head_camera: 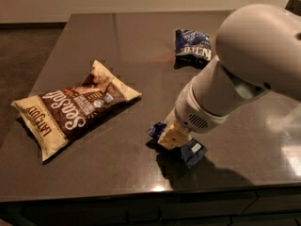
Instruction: Move rxbar blueberry near brown chip bag
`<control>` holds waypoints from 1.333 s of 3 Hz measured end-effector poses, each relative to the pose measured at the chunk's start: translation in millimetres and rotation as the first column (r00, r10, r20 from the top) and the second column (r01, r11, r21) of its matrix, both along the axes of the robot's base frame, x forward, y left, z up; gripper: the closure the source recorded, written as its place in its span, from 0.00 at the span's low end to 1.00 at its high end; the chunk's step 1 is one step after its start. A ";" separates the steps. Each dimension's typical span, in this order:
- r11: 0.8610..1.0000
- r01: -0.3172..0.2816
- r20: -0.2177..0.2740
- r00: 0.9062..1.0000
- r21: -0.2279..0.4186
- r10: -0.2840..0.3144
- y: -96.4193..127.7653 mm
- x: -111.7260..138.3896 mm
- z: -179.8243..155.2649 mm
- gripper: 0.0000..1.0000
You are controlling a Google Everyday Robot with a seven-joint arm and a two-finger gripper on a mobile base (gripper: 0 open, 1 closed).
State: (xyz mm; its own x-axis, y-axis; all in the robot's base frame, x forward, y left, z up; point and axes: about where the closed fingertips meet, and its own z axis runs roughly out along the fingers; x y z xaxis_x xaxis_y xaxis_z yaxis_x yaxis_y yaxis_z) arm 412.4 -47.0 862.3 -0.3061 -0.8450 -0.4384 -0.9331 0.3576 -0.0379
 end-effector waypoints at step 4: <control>0.969 -0.208 0.116 0.974 0.134 0.193 126.9 55.2 50.6 0.84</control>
Offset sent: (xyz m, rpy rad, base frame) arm 0.0444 0.0917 0.0456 0.1121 -0.0910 0.1766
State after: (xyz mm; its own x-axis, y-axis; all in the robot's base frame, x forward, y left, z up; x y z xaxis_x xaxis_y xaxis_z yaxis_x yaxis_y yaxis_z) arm 467.6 79.9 912.9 -0.0849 -0.8101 -0.5802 -0.9802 0.1724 -0.0972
